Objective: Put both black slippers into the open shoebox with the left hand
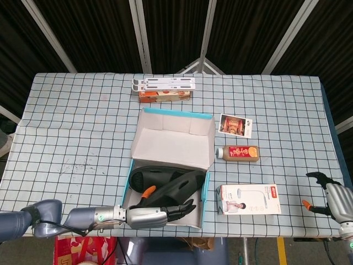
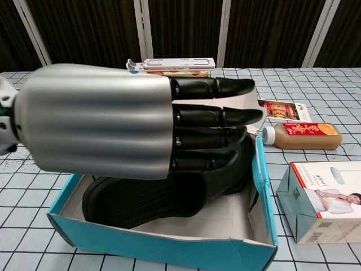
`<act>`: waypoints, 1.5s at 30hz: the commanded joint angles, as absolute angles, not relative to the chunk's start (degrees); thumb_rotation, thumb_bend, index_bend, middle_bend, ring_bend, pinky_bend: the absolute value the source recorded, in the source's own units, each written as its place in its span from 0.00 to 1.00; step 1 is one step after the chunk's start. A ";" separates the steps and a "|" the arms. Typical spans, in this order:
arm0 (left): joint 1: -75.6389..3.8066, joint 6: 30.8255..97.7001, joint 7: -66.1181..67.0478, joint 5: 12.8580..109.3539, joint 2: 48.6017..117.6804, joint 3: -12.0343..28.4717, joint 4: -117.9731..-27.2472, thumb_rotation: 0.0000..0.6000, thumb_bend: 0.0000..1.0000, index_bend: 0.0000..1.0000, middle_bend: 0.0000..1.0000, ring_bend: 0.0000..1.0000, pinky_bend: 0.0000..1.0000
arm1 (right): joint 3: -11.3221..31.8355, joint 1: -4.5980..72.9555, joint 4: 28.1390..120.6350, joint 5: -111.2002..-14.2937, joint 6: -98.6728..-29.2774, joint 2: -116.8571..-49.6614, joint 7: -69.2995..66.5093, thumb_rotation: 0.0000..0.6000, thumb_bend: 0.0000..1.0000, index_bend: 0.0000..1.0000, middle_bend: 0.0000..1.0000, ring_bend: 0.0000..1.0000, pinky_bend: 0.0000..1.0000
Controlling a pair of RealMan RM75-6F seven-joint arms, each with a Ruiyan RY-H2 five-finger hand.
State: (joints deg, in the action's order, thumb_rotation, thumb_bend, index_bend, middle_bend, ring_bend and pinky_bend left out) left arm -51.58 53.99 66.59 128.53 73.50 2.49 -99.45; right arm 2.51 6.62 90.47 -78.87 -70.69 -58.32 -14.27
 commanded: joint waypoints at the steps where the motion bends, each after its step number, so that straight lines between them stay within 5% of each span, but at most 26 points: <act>1: -50.73 55.46 66.32 129.19 72.48 2.23 -100.55 1.00 0.13 0.15 0.14 0.03 0.08 | 2.51 6.57 90.45 -78.83 -70.75 -58.30 -14.28 1.00 0.23 0.28 0.25 0.32 0.32; 9: -43.28 68.50 53.61 119.06 77.92 3.07 -100.14 1.00 0.13 0.22 0.22 0.09 0.13 | 2.49 6.51 90.32 -78.69 -70.65 -58.20 -14.69 1.00 0.23 0.28 0.25 0.32 0.32; 23: -40.17 65.56 32.31 90.87 89.07 8.52 -103.83 1.00 0.10 0.26 0.25 0.10 0.14 | 2.45 7.01 90.17 -78.04 -69.36 -58.37 -14.14 1.00 0.23 0.28 0.25 0.32 0.32; 45: -37.76 66.94 27.22 86.19 95.65 6.06 -99.88 1.00 0.10 0.31 0.36 0.20 0.29 | 2.37 6.99 90.04 -78.05 -69.18 -58.22 -14.64 1.00 0.23 0.28 0.25 0.32 0.34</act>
State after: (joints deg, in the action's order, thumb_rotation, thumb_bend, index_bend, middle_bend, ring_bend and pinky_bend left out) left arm -37.99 67.51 26.95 87.65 95.08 6.01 -100.24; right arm 2.37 6.99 90.04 -78.05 -69.18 -58.22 -14.65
